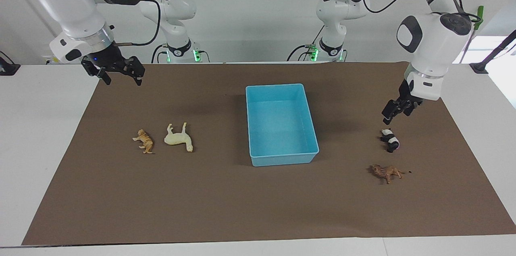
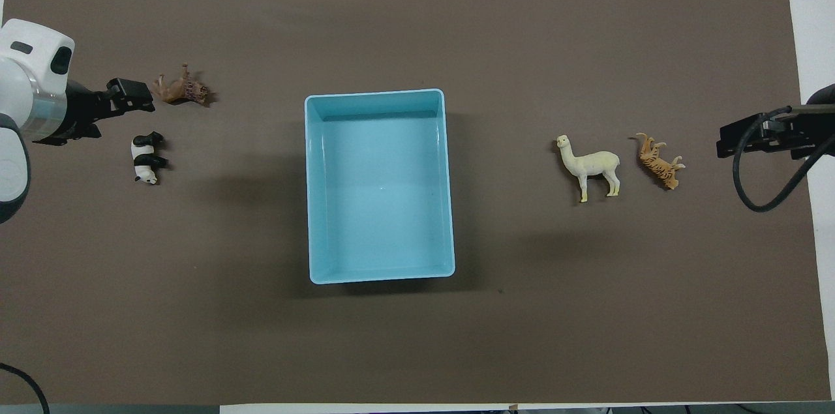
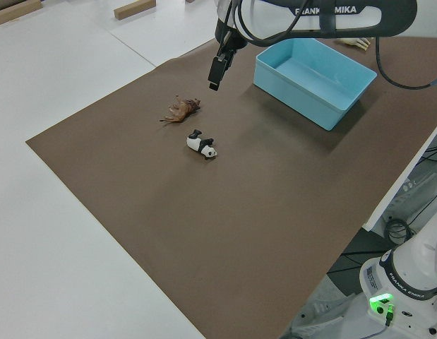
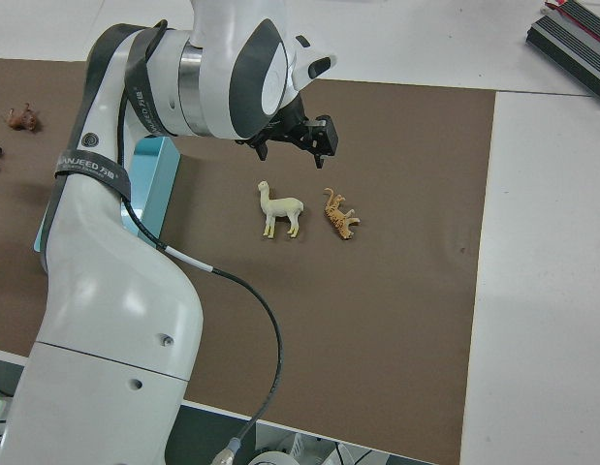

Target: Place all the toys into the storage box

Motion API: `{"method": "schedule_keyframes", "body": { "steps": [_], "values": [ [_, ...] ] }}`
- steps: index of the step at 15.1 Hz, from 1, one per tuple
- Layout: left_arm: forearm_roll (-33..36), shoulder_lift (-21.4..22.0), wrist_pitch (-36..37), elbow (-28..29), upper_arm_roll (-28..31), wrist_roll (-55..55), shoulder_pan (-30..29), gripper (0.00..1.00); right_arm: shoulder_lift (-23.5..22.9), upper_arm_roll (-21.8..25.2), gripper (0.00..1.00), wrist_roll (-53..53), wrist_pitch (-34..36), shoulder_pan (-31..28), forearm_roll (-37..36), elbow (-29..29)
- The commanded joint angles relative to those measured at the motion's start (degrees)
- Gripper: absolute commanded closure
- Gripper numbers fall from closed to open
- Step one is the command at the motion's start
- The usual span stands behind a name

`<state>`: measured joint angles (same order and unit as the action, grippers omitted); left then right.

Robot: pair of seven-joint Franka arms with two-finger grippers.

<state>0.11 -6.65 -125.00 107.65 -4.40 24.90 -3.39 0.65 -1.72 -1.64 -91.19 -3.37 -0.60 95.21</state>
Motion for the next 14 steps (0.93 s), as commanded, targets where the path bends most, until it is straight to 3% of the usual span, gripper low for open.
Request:
{"method": "schedule_keyframes", "body": {
  "steps": [1, 4, 7, 10, 12, 14],
  "values": [
    [2.34, -3.8, -5.51, -1.03, -0.26, 10.74, -0.04, 0.0, 0.32, -0.56, 0.0, 1.73, 0.75, -1.12, -0.54, 0.16],
    [5.76, -7.76, -8.58, -2.7, -0.26, 22.26, 0.31, 0.0, 0.49, -0.65, 0.0, 4.96, -0.03, -1.38, -0.54, 0.42],
    [6.39, -10.56, -11.05, -2.97, -0.26, 34.38, 0.92, 0.0, 0.67, -0.91, 0.0, 7.62, -8.01, 0.72, -0.46, 4.88],
    [13.3, -18.65, -10.97, -8.67, 3.06, 55.27, 8.55, 0.0, -2.74, -1.26, 0.0, 7.0, -11.37, 1.26, 0.33, 5.34],
    [14.65, -19.19, -11.93, -9.38, 3.34, 63.76, 9.02, 0.0, -5.21, -1.35, 0.0, 7.18, -13.39, 3.53, 0.33, 6.65],
    [14.83, -19.19, -13.86, -8.69, 3.52, 63.78, 8.75, 0.0, -7.58, -1.35, 0.0, 6.74, -18.82, 4.24, 0.33, 8.76]
  ]
}}
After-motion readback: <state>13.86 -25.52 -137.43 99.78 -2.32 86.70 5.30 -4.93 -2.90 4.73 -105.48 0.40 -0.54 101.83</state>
